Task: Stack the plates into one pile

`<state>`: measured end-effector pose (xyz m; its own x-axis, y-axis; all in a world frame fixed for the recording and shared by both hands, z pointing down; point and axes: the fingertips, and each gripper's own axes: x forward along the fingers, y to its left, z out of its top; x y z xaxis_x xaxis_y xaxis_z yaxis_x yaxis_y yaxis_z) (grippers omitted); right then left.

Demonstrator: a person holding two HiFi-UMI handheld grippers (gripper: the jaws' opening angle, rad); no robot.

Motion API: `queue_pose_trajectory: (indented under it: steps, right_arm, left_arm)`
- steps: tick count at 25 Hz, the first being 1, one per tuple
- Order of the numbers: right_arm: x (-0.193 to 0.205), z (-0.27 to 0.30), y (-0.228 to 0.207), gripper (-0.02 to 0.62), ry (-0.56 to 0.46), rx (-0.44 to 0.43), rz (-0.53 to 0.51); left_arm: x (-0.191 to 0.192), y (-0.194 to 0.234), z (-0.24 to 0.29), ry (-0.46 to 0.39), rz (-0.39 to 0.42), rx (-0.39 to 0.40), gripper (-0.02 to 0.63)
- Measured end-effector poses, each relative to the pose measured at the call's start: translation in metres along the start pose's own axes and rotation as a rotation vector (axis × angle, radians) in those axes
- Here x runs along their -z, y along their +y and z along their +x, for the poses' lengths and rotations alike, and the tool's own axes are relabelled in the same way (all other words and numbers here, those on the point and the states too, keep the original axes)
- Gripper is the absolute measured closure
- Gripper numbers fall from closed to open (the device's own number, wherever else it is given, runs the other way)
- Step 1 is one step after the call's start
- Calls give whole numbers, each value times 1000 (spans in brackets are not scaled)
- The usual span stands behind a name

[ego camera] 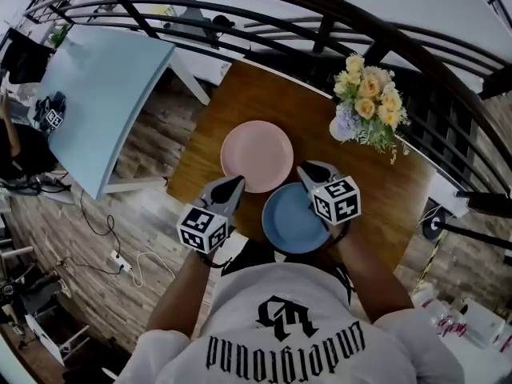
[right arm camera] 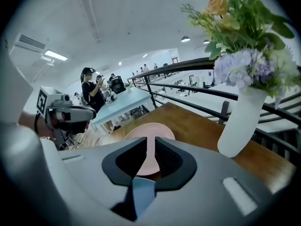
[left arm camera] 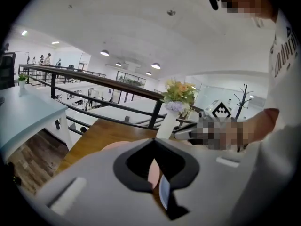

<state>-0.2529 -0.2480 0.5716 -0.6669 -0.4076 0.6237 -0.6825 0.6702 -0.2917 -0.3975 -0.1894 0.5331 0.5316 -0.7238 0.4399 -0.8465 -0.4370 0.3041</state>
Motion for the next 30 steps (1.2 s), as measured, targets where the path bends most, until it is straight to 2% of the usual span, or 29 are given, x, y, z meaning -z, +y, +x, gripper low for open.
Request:
queue_pose_trajectory:
  steps: [4, 9, 22, 30]
  right_arm:
    - [13, 22, -16, 540, 44, 14, 46]
    - [28, 43, -32, 514, 99, 21, 92]
    - [77, 121, -66, 503, 262, 34, 195]
    - [93, 142, -77, 505, 312, 62, 234]
  left_arm:
    - [14, 14, 21, 43, -9, 28, 560]
    - [29, 25, 41, 100, 40, 36, 560]
    - [72, 61, 74, 160, -57, 86, 560]
    - [86, 79, 82, 182, -80, 94, 560]
